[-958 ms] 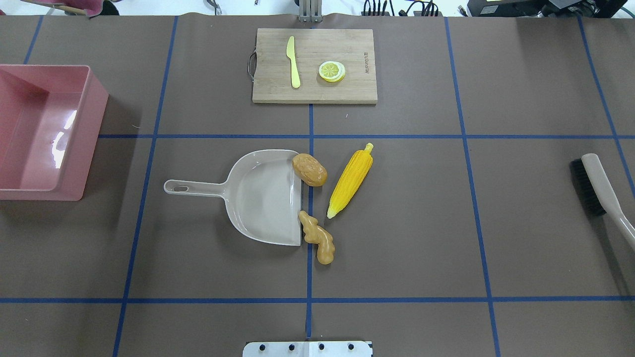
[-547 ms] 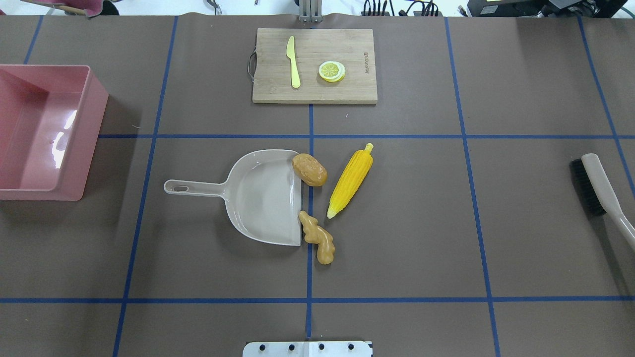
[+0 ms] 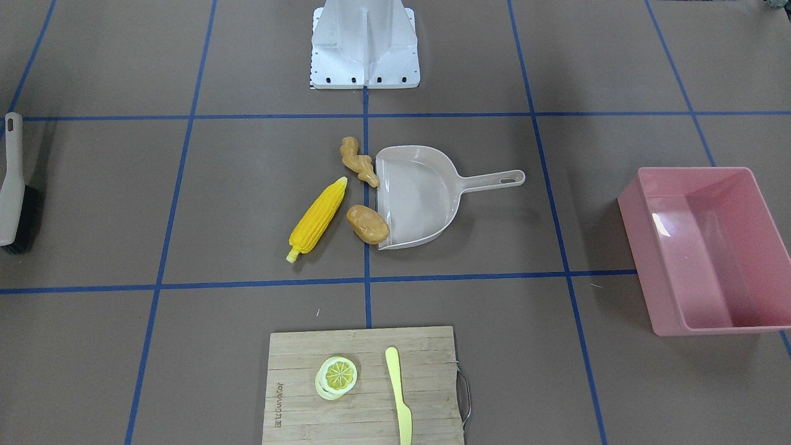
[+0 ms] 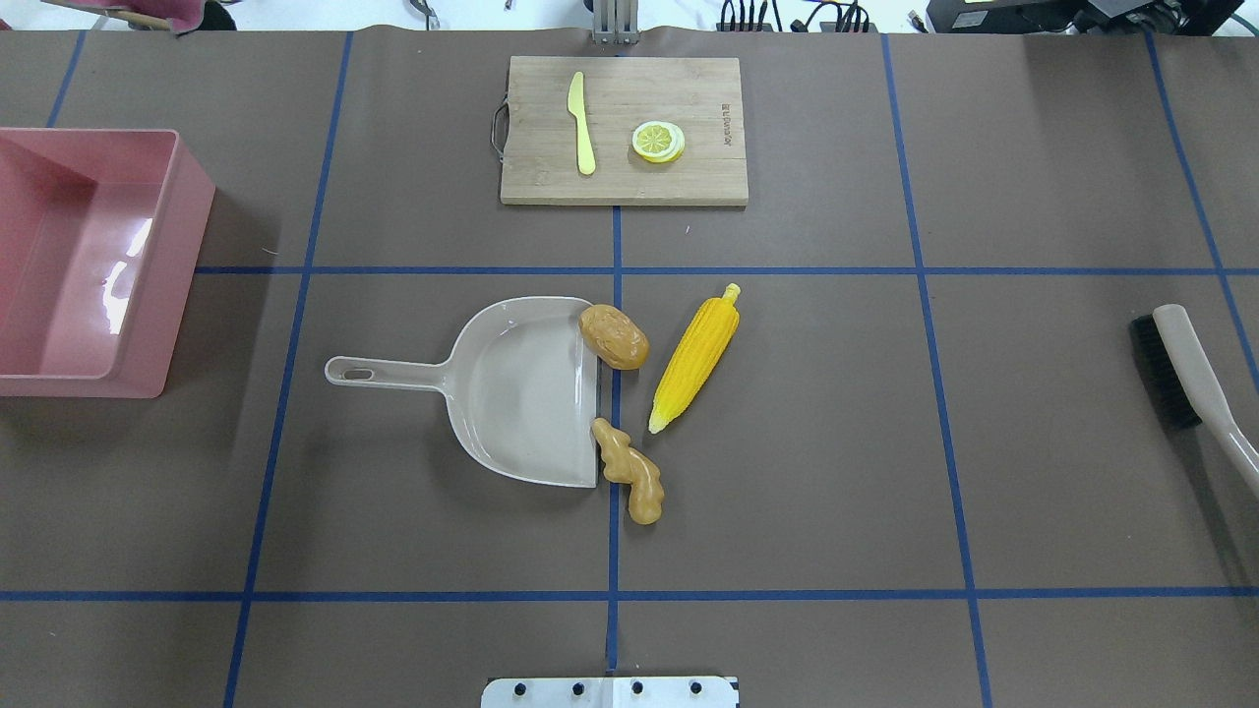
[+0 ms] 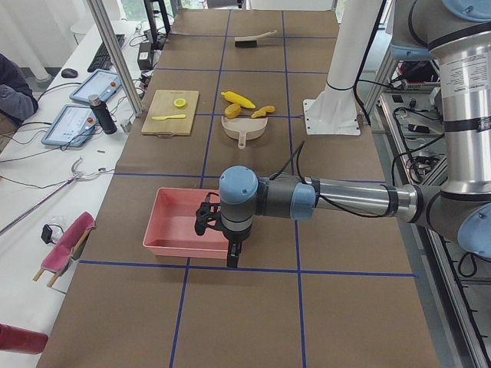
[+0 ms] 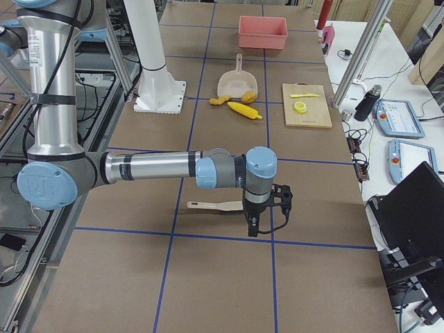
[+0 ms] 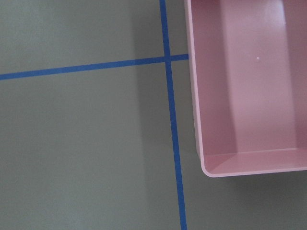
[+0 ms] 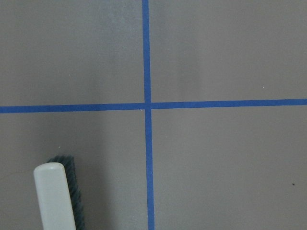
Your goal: Sweep and dump trash into bin
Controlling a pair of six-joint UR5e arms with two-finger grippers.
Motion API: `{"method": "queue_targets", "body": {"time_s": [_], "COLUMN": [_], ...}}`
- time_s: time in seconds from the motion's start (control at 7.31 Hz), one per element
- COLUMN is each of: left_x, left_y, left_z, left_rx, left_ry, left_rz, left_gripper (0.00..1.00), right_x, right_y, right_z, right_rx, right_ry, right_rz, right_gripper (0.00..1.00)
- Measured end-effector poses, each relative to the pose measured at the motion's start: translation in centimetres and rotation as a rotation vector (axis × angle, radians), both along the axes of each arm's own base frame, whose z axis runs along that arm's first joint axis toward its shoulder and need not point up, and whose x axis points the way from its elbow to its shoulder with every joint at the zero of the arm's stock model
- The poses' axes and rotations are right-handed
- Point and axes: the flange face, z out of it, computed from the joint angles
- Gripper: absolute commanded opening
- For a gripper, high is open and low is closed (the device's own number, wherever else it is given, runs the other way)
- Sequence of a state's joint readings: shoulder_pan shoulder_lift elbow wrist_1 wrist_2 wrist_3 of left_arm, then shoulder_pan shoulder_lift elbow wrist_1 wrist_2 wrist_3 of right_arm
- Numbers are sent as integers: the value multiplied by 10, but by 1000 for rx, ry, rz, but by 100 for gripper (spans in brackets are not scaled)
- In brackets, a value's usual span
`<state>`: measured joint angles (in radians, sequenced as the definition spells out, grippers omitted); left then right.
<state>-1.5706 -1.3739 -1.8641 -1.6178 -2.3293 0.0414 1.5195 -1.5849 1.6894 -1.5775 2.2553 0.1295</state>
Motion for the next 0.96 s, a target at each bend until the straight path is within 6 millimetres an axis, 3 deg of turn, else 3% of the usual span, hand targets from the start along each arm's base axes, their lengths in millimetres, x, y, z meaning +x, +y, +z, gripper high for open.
{"method": "queue_targets", "body": {"time_s": [0.27,0.55,0.68,0.96], "left_x": [14,49,70,140], "left_y": [-9,-13,-14,-11], "left_z": [-17,-41,-58,-101], "left_rx": [99,200,267,461], "left_ry": [1,7,19,66], "left_rz": [32,114,162,318], "left_gripper": [99,99,99,99], "right_x": [-2,-19,-37,-73], "right_y": [-2,19,31,71], "right_z": [-30,-42,-42,-32], "right_rx": [32,-37,-66,-54], "right_ry": [-14,-110,-146,-161], "right_rz": [26,72,49,-39], "right_gripper": [100,100,100,100]}}
